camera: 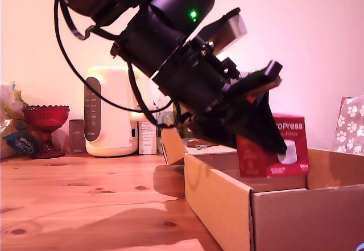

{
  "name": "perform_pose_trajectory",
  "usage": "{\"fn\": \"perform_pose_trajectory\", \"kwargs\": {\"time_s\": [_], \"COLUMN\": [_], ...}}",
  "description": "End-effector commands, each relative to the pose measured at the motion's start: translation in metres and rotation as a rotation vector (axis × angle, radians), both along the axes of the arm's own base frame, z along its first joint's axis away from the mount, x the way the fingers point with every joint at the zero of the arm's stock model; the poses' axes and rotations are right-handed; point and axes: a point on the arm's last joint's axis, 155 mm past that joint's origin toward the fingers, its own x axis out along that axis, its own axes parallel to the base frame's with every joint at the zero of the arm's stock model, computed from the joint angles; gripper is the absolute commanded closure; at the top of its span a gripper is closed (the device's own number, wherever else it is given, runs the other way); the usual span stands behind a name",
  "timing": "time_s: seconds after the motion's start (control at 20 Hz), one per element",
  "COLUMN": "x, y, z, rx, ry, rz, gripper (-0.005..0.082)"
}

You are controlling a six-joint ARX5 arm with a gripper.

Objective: Pick the red carton of coffee filters and place it in the cardboard box

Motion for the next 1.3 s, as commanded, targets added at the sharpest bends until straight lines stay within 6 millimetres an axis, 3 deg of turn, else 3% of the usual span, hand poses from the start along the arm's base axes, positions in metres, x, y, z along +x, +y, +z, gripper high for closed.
{"fn": "perform_pose_trajectory", "kwargs": {"time_s": [0.0,0.05,0.1,0.25,0.3,0.4,0.45,0.5,0.55,0.8,1.0,1.25], "x": [-0.002,-0.003,-0.005,-0.006,-0.006,-0.007,-0.009,-0.011,-0.014,-0.014,-0.012,0.004], "y": [-0.007,-0.008,-0.010,-0.011,-0.010,-0.008,-0.005,-0.002,0.002,0.023,0.055,0.113], "z": [0.009,0.010,0.012,0.019,0.024,0.041,0.052,0.063,0.071,0.102,0.102,0.095], "rx": [-0.026,-0.032,-0.038,-0.057,-0.063,-0.084,-0.094,-0.103,-0.103,-0.119,-0.185,-0.240], "ry": [-0.010,-0.005,0.000,-0.002,-0.008,-0.027,-0.034,-0.044,-0.058,-0.157,-0.224,-0.209], "rz": [-0.022,-0.031,-0.040,-0.046,-0.044,-0.047,-0.048,-0.049,-0.057,-0.021,0.041,0.204], "gripper": [0.0205,0.0059,-0.0001,0.0019,0.0061,0.0265,0.0449,0.0687,0.0777,0.0792,0.0792,0.0792]}}
